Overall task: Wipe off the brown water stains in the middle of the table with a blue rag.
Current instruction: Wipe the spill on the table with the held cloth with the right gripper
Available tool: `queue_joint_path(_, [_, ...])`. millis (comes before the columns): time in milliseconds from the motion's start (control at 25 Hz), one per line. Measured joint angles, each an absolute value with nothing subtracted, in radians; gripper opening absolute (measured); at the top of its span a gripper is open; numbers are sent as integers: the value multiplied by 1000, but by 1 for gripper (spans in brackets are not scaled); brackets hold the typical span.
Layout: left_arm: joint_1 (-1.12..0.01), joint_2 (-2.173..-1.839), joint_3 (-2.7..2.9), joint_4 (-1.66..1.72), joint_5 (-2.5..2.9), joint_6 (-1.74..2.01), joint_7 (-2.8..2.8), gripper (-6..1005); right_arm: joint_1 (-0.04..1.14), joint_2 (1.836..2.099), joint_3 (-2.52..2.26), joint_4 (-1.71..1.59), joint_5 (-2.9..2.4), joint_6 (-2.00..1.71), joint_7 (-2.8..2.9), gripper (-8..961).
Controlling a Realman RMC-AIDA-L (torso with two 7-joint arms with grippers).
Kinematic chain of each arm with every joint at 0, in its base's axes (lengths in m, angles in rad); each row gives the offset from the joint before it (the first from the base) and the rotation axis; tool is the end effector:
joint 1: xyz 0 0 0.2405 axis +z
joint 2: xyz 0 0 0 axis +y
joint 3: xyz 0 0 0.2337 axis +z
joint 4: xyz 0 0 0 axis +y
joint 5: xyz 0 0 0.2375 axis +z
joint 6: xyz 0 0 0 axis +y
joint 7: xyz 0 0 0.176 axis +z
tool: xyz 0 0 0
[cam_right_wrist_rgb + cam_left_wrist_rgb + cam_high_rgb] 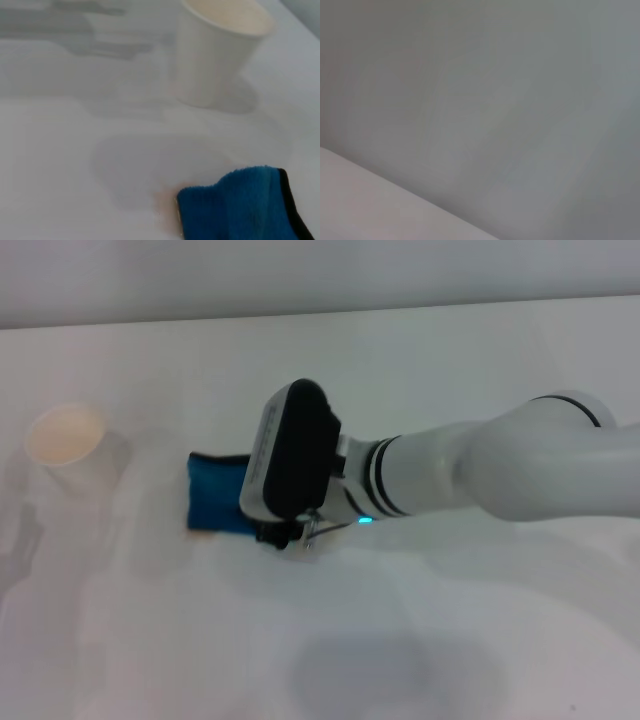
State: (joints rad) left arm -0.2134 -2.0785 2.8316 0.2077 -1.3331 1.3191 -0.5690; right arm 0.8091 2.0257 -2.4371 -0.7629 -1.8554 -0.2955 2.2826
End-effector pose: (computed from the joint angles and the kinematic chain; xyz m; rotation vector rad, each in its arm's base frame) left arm -0.3679 0.2715 -0.0397 -1.4112 -1.0191 -0.9828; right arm 0.1614 0.3684 -0.2089 -2.7068 0.1453 -0.1707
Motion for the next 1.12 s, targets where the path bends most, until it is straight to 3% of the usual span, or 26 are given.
queue_joint_path(640, [-217, -2079, 2832, 213, -1336, 1319, -569, 888, 800, 2028, -2555, -903, -1854, -336, 2271, 45])
queue_joint_path(1120, [-222, -2078, 2832, 215, -1336, 1319, -569, 888, 811, 2030, -2500, -819, -1860, -318, 2269, 43])
